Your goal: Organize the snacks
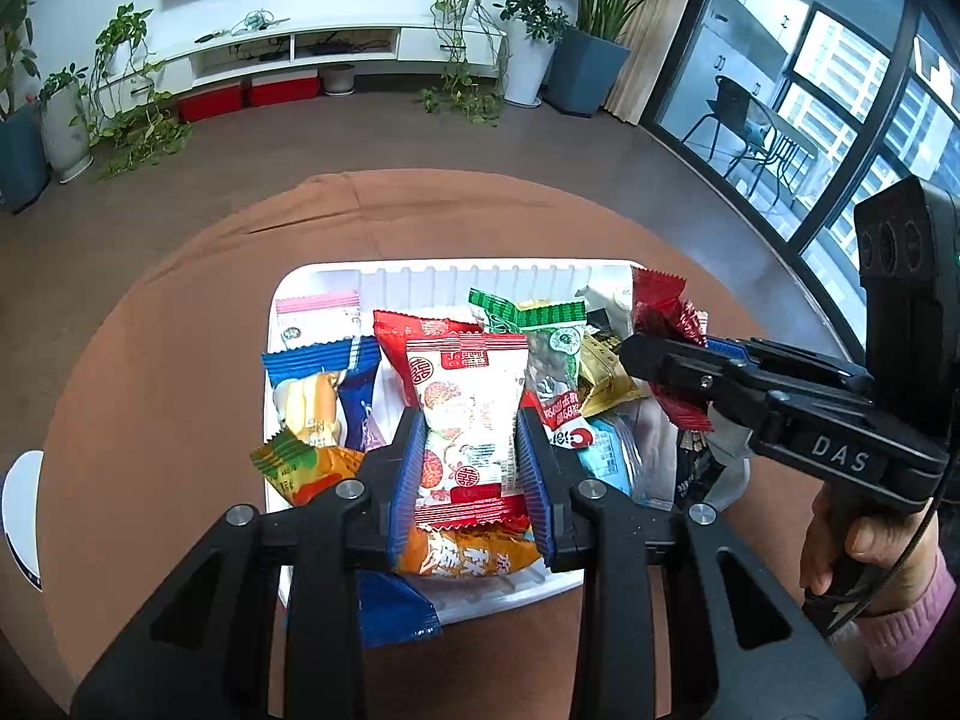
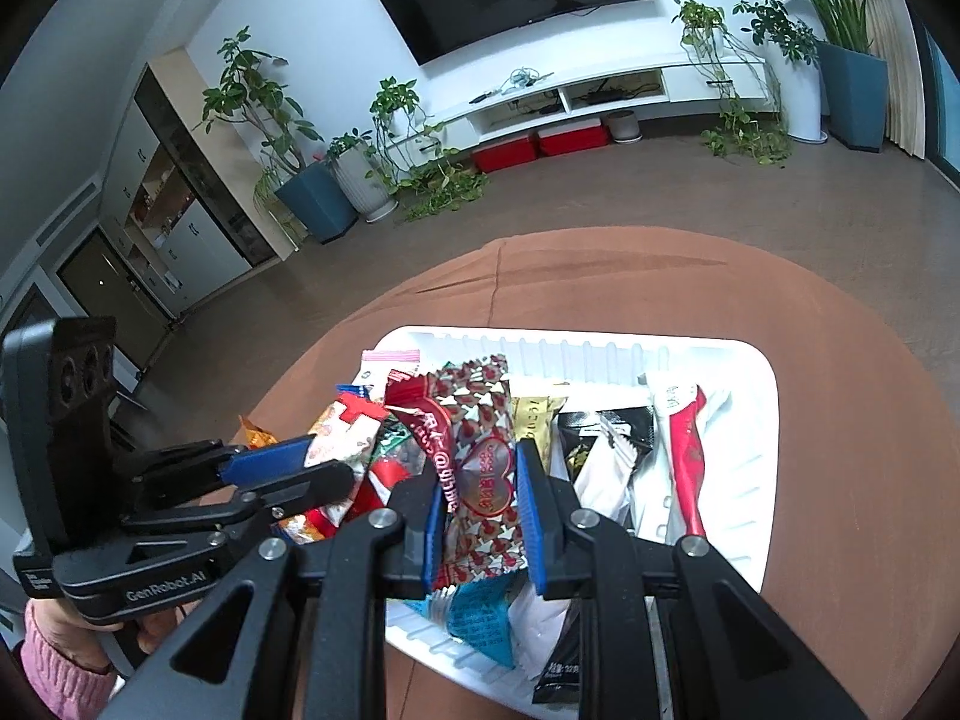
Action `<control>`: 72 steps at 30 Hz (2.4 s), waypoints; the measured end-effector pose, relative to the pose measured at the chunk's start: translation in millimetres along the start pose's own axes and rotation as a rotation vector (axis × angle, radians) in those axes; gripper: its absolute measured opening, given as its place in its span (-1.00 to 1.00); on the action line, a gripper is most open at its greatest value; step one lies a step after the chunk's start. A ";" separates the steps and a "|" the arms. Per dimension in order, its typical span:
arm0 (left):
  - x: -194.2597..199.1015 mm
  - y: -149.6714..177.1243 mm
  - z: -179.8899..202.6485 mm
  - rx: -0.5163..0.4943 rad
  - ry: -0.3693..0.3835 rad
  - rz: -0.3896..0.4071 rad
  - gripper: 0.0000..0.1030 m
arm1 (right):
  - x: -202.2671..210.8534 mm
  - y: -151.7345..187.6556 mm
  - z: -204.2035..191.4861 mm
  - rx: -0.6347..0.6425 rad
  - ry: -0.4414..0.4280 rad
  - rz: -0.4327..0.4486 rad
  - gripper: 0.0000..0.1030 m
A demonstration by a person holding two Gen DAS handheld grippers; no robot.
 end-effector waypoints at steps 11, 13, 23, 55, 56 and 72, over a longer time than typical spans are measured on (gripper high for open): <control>-9.8 -7.3 -2.1 -0.020 -0.029 0.001 -0.40 | -7.2 1.9 16.7 0.021 0.071 -0.003 -0.48; -11.9 -8.3 -1.2 -0.030 -0.039 0.001 -0.40 | -6.8 1.9 16.4 0.035 0.080 0.001 -0.48; -10.3 -12.9 2.0 -0.054 -0.061 0.018 -0.22 | -9.8 7.6 25.9 0.077 0.141 -0.008 -0.34; 38.4 -6.5 19.8 -0.013 -0.040 0.137 0.76 | 53.6 -2.6 -2.7 0.111 0.099 0.154 0.47; 40.6 -4.9 22.0 -0.016 -0.040 0.140 0.78 | 57.8 -2.0 -3.3 0.111 0.095 0.161 0.54; 102.0 32.7 65.9 -0.062 -0.061 0.237 0.94 | 131.1 38.1 -3.6 0.028 0.077 0.307 0.88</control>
Point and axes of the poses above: each gripper's, at about its wrist camera, not at the fingertips, and x roughly against the way its jaws point, z to its right, y to its underside, the point moved 10 cm from there along -x, roughly the way its jaws point, and after that the axes turned 5 degrees about -z, right-handed, at the moved point
